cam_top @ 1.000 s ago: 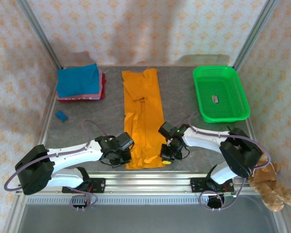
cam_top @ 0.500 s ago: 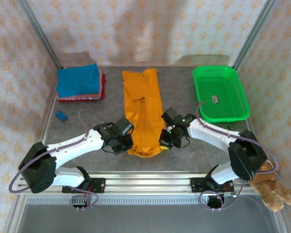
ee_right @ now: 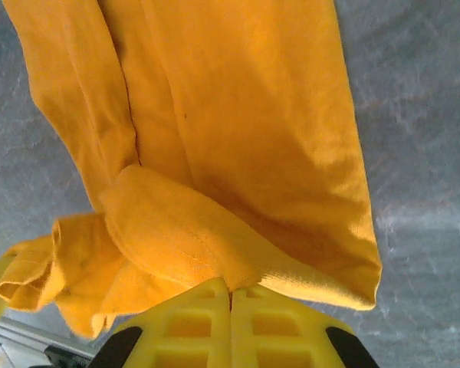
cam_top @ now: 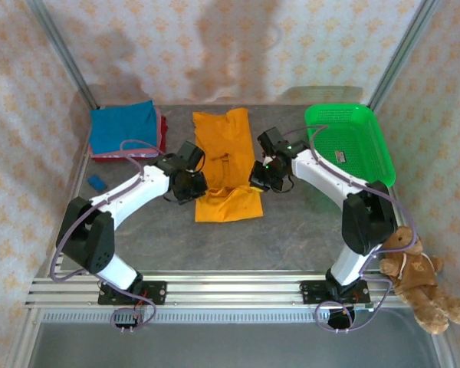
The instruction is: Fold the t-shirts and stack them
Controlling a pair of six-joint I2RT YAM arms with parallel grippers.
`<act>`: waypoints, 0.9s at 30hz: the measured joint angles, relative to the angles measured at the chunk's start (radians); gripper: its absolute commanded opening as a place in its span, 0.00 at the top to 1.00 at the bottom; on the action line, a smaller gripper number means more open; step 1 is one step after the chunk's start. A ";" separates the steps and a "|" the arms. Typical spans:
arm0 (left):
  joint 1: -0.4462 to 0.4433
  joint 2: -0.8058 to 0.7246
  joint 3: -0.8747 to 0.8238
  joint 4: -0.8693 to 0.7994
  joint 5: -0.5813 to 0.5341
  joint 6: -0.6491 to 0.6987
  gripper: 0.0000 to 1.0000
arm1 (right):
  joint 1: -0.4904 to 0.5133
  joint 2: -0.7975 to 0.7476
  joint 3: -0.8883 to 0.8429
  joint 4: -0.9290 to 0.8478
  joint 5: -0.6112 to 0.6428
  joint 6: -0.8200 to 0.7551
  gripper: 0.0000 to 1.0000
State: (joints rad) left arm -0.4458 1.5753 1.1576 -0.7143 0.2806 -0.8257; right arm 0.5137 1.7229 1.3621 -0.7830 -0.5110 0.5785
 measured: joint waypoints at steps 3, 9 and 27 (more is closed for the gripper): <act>0.049 0.045 0.052 -0.005 0.006 0.042 1.00 | -0.021 0.045 0.048 -0.006 0.008 -0.019 1.00; 0.130 0.165 0.168 -0.016 0.056 0.103 1.00 | -0.067 0.138 0.138 -0.007 0.011 -0.046 1.00; 0.221 0.407 0.436 -0.082 0.126 0.178 1.00 | -0.148 0.397 0.476 -0.030 -0.069 -0.087 1.00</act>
State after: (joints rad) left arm -0.2249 1.9823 1.5940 -0.7967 0.4068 -0.6479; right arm 0.3660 2.1204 1.8381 -0.8127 -0.5800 0.4919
